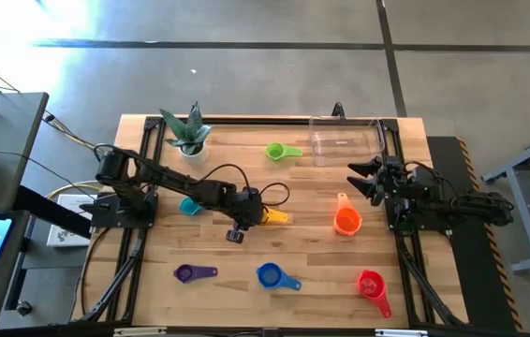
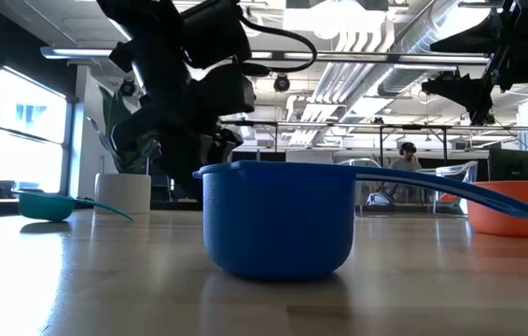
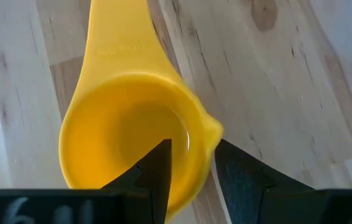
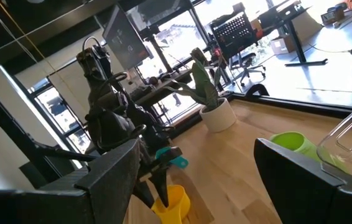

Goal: Nest measuring cups in basket
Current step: Adjust the yellow measuring cup

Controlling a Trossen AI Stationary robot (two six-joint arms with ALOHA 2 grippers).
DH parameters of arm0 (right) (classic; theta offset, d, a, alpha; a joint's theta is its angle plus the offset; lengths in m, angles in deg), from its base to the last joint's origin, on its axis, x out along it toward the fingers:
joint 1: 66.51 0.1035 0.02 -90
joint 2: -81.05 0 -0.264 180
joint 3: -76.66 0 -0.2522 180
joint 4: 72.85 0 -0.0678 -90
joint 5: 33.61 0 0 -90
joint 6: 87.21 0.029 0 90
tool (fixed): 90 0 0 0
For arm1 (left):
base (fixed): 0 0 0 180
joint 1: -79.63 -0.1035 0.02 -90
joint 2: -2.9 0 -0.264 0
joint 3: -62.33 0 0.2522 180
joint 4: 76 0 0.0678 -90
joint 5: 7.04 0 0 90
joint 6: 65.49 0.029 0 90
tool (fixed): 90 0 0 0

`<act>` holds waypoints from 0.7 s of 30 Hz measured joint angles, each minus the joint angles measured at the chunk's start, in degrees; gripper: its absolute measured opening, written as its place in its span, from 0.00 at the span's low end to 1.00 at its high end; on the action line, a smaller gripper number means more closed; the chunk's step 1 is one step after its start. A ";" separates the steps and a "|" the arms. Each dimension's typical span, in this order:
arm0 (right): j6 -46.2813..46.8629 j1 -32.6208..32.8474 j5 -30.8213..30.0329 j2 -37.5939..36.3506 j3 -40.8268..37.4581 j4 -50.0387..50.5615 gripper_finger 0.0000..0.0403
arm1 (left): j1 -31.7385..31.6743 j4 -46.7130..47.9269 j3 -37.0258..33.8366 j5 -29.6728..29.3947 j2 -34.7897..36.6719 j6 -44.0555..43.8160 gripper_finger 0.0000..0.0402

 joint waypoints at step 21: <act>6.10 -0.01 0.52 0.00 0.00 -0.08 0.77 | 1.98 2.91 0.17 -0.25 0.28 -4.36 0.03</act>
